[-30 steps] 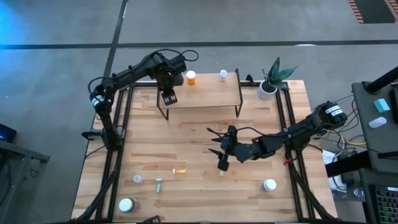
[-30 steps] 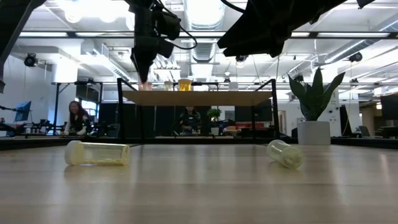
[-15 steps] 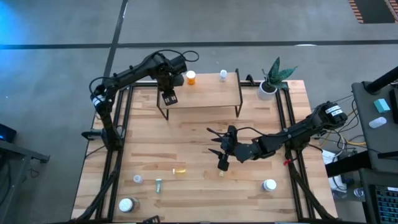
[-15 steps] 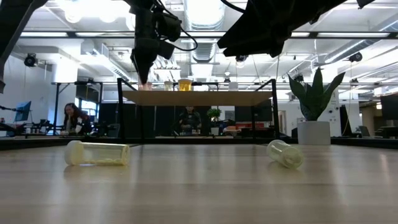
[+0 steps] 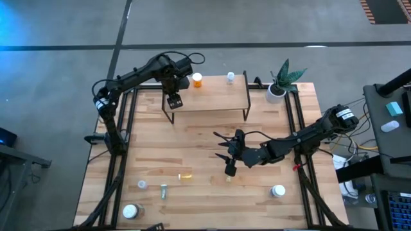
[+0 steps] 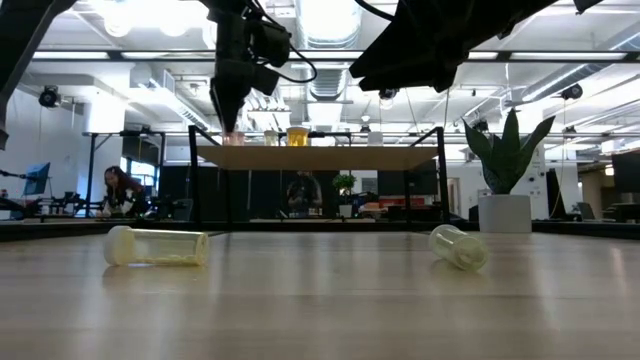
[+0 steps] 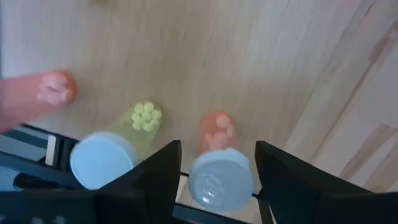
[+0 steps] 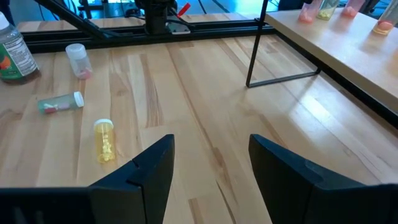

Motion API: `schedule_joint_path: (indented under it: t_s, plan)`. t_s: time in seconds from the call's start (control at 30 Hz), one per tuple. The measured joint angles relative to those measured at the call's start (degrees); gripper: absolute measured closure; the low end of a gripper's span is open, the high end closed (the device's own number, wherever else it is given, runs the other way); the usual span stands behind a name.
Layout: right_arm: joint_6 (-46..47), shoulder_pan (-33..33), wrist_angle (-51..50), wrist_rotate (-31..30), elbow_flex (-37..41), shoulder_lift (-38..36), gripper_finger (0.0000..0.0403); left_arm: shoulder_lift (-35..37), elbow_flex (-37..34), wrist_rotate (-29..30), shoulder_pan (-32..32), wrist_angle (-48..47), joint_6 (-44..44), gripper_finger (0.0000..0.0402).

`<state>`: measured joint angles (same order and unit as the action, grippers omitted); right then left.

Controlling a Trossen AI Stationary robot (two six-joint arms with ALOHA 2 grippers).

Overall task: Pick and place medicine bottles onto shelf by color
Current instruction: Put the left yellow pill bottle on the shelf

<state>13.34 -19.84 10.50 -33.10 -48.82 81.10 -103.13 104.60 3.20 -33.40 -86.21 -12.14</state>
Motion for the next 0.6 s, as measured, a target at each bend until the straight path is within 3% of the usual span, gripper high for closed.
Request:
schedule_joint_path:
  t_s: [0.6]
  plan:
    - [0.04, 0.00, 0.00, 0.00, 0.00, -0.01, 0.0204, 2.82, 0.70, 0.13, -0.01, -0.48, 1.05, 0.0209]
